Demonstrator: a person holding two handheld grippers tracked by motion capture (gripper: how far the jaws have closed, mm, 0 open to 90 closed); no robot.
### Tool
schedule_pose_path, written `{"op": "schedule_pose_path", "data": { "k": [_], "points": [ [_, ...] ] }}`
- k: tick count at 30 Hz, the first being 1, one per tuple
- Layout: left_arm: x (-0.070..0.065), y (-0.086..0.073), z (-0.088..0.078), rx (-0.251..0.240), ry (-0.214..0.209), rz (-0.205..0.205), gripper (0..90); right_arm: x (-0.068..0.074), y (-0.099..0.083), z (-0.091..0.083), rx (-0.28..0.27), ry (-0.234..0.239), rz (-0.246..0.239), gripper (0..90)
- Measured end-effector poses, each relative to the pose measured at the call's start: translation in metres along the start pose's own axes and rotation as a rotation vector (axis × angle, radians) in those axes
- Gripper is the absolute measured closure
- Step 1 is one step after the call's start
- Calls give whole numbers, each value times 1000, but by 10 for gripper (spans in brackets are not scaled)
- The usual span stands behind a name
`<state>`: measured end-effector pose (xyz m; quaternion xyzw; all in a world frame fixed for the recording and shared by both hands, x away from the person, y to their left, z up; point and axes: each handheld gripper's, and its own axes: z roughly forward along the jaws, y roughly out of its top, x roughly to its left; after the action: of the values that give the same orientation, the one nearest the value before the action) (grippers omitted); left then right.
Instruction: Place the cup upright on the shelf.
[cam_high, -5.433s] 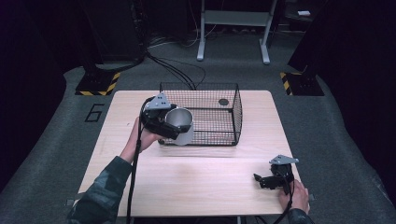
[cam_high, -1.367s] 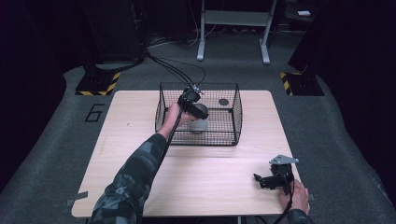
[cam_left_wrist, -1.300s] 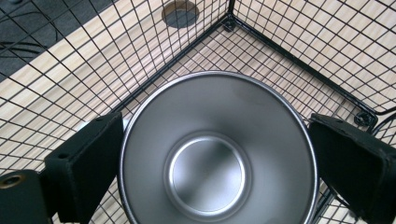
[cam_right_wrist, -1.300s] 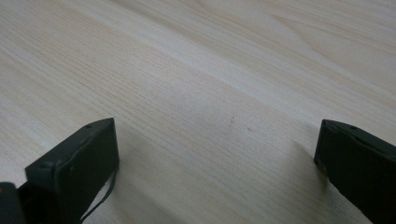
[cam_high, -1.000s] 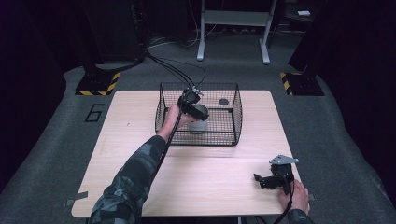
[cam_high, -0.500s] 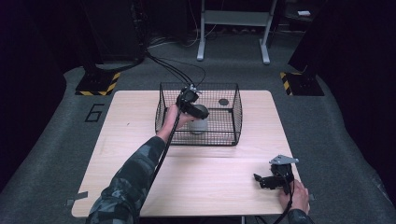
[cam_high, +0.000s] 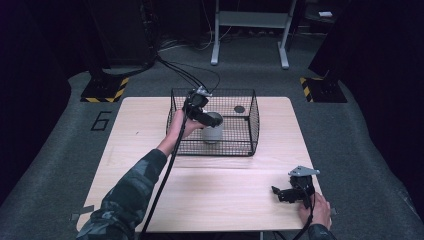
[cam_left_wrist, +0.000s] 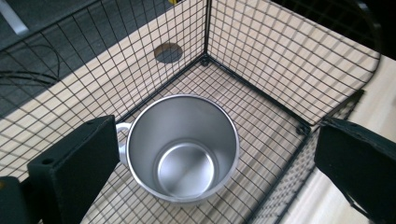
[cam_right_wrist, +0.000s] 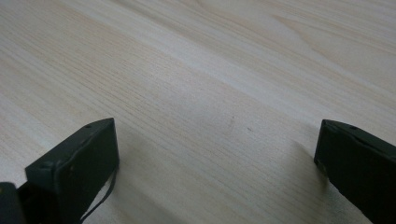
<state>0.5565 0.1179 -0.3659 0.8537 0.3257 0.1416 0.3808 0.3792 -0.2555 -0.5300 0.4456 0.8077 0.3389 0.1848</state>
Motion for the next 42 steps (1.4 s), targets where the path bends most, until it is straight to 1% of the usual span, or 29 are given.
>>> {"op": "schedule_pose_path", "data": {
  "k": [1,2,3,7,8,9,10,11,14,15,16,17,18,19,20,21,22,23,25,28,31,34,36,37,38,40,42],
  "points": [
    [-4,-2,-11,-3,-1,14,3,0,0,0,-2,-1,0,0],
    [-4,-2,-11,-3,-1,14,3,0,0,0,-1,0,1,0],
    [-7,-5,-22,-13,0,15,3,0,0,0,-1,-1,0,0],
    [-15,-14,-44,-35,1,35,3,0,0,0,-1,0,1,0],
    [-16,-17,-50,-32,2,41,3,0,0,0,-1,0,0,0],
    [-19,-21,-55,-41,0,33,3,0,0,0,-1,0,1,0],
    [-20,-24,-60,-38,2,48,3,0,0,0,-1,0,0,0],
    [-22,-28,-64,-44,2,43,3,0,0,0,-1,0,0,0],
    [-26,-41,-78,-45,4,50,3,0,0,0,-1,0,1,0],
    [-27,-45,-81,-46,10,56,3,0,0,0,-1,-1,0,0],
    [-27,-45,-81,-46,10,56,3,0,0,0,-1,0,1,0],
    [-28,-53,-88,-46,15,64,3,0,0,0,-1,0,1,0],
    [-28,-53,-88,-46,15,64,3,0,0,0,-1,0,1,0],
    [-30,-65,-96,-42,24,65,3,0,0,0,0,0,1,0],
    [-31,-70,-100,-39,30,69,3,0,0,0,-1,0,1,0],
    [-31,-70,-100,-39,30,69,2,0,0,0,-1,0,1,0],
    [-32,-77,-104,-32,42,76,3,0,0,0,-1,0,1,0],
    [-33,-87,-110,-27,39,72,2,0,0,0,-1,0,0,0],
    [-35,-98,-115,-28,56,72,2,0,0,0,-1,0,1,0],
    [-37,-121,-123,-23,73,59,2,0,0,0,0,0,1,0],
    [-37,-146,-127,-11,107,46,2,0,0,0,-1,0,0,0],
    [-35,-170,-128,8,127,21,2,0,0,0,-1,0,1,0],
    [-32,-187,-128,15,135,-7,2,0,0,0,0,0,0,0],
    [-30,-195,-127,26,134,-18,2,0,0,0,0,0,1,0],
    [-28,-204,-126,19,150,-43,2,0,0,0,0,0,1,0],
    [-22,-221,-123,34,164,-71,2,0,0,0,0,0,1,0],
    [-18,-234,-122,47,172,-99,2,0,0,0,-1,0,0,0]
  ]
}}
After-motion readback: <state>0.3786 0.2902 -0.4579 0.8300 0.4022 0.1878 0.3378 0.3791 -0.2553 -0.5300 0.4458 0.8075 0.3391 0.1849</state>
